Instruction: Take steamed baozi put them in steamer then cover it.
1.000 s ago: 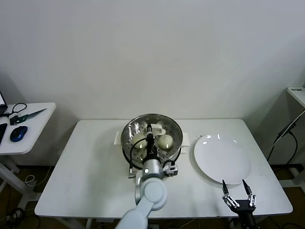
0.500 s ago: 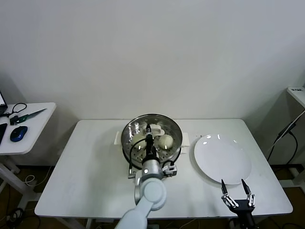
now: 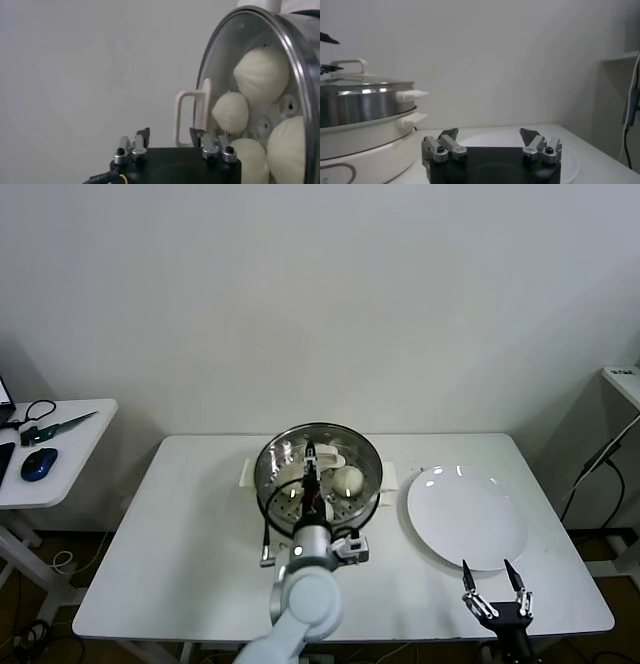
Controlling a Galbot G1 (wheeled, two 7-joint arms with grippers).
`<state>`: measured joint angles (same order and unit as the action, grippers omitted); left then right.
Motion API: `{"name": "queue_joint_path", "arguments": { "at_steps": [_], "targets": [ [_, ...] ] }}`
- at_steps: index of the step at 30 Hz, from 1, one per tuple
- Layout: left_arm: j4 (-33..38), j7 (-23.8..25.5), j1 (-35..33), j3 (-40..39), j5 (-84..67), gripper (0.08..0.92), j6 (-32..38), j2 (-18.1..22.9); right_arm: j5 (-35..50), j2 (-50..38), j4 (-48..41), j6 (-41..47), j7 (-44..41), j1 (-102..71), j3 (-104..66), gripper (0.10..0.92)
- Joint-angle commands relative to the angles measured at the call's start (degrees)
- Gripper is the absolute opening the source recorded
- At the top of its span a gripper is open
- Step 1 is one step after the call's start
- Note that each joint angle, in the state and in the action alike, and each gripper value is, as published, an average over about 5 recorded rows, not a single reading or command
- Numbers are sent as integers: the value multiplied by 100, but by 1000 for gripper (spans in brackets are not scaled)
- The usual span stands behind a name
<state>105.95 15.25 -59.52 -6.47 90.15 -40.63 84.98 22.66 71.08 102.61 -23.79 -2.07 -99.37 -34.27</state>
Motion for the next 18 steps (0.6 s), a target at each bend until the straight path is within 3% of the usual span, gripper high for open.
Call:
{"name": "queue_joint_path", "arguments": {
  "at_steps": [1,6,9,14,18],
  "targets": [
    [1470,-724,-666,267,-1886,597,379,-550,-39,-46,8,81,342,-20,42,823],
    [1807,-2094,-1079,1334,-4970,735,1235,-635,-104,-75,46,47,474,-44,50,823],
    [1965,-2628,-1436,2216,-6708,798,1818,-721,-163,-57,42,-22,484,-28,62,823],
    [1835,-2673,-2201,3569,-8773,822,3152,-791,-271,-59,12,-112,509,19,79,823],
    [1351,-2540,-2771,4026,-9793,823,3772,-950,-294,-86,-49,-128,508,56,107,823]
  ]
}}
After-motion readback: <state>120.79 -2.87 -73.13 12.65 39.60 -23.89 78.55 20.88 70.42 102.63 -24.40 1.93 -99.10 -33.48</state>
